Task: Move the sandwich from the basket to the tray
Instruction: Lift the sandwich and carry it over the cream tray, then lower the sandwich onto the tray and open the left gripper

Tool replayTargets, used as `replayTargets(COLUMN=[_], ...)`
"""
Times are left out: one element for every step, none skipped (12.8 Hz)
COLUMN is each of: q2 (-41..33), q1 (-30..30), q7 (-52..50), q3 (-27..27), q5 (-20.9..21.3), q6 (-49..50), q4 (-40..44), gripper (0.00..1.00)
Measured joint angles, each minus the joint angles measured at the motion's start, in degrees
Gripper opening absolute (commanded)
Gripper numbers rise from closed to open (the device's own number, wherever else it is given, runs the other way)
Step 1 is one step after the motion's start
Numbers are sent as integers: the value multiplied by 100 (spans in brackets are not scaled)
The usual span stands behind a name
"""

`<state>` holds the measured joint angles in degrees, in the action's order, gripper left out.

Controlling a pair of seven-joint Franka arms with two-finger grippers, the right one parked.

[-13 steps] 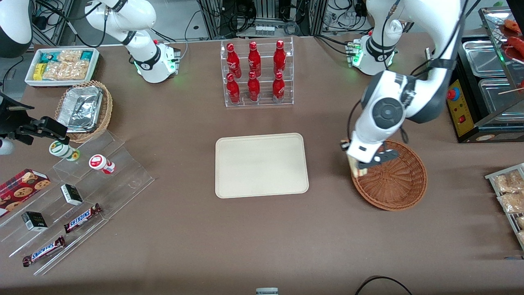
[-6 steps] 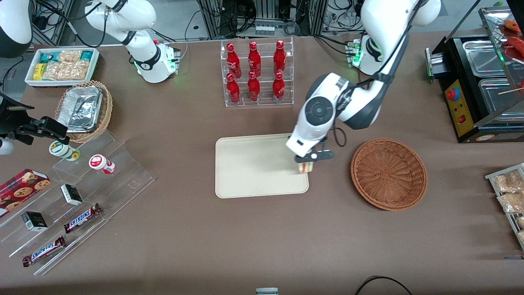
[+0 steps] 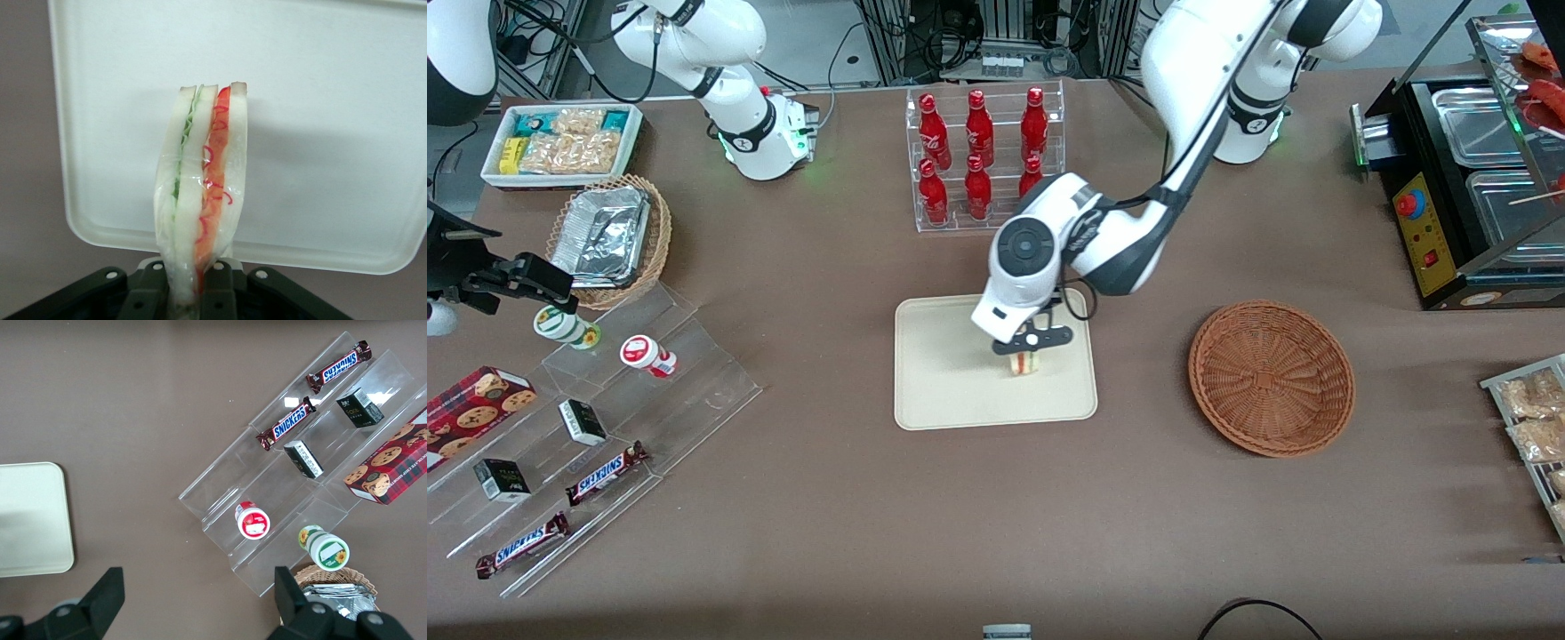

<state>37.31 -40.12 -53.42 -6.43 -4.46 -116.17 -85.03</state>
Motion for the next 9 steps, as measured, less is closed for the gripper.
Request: replayTargets(q2=[164,323,468,595,687,750,796,844,894], q1=[-73,-125,-160,-182,-198,-210,-223,-235,-244], q7=[-109,-231,-357,-459,-509,-546,-606,-690,-771], q3=[5,10,15,16,16,17,21,26,30], q5=[17,79,182,303,396,474,556,632,684], q6=[0,0,0,0,1,1,1,3,3], q4=[211,414,590,736,838,909,965,1022,1061], gripper=[0,0,0,0,0,0,0,0,0])
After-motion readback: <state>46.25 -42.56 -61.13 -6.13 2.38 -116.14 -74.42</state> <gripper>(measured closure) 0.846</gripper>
